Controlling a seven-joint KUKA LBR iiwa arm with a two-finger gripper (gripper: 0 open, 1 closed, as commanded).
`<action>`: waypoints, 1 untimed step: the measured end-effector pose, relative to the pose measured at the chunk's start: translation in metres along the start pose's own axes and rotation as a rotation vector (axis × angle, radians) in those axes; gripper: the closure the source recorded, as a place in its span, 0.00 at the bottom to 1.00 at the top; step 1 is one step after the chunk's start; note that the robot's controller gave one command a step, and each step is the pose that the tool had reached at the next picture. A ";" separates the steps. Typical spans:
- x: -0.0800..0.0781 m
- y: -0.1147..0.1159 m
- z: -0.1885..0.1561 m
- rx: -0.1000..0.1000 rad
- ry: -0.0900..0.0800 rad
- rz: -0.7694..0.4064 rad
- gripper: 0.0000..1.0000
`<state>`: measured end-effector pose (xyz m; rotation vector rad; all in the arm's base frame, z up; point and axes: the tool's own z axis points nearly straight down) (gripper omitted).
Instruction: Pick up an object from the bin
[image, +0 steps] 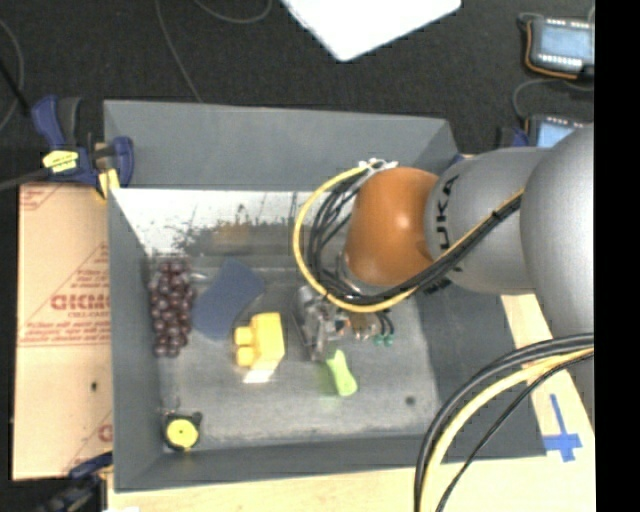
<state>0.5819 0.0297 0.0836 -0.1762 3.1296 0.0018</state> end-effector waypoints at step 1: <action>-0.047 0.038 -0.021 0.000 -0.008 -0.052 1.00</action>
Offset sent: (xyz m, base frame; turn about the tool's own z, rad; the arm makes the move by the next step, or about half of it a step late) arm 0.0000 0.0000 0.0000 0.0000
